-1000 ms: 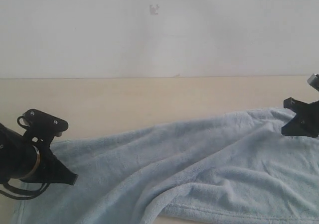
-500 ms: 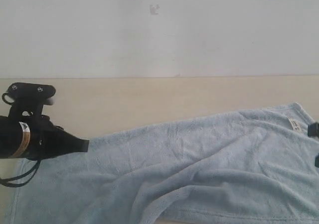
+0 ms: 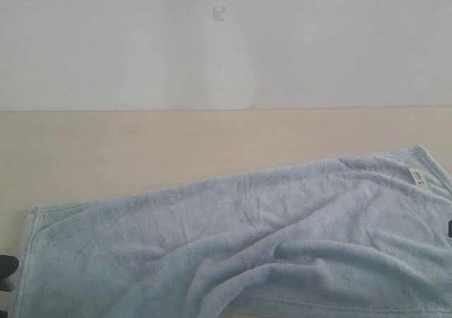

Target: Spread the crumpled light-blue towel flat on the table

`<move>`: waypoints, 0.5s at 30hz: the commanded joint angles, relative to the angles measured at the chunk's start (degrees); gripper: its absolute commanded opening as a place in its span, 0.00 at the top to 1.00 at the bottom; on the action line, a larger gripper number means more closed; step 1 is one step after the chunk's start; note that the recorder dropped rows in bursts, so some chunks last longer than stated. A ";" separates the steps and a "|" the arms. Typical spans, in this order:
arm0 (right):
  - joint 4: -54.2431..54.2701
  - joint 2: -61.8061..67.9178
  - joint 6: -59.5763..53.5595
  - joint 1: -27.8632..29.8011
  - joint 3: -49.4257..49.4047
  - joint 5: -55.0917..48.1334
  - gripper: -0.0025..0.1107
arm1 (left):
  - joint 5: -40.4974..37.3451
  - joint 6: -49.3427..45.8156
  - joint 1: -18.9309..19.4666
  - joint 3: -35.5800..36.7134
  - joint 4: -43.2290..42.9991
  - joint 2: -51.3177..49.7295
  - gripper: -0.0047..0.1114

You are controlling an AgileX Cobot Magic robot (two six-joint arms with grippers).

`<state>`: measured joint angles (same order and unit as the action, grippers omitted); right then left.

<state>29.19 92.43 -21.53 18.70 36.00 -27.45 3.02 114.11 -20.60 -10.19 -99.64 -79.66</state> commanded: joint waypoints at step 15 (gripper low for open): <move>-13.29 -2.53 11.73 0.07 1.35 -8.98 0.98 | -9.58 4.92 0.00 1.51 -0.31 0.95 0.93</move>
<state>10.84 91.98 -5.82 18.70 36.35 -37.57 -1.84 117.97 -20.60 -9.17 -99.64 -78.98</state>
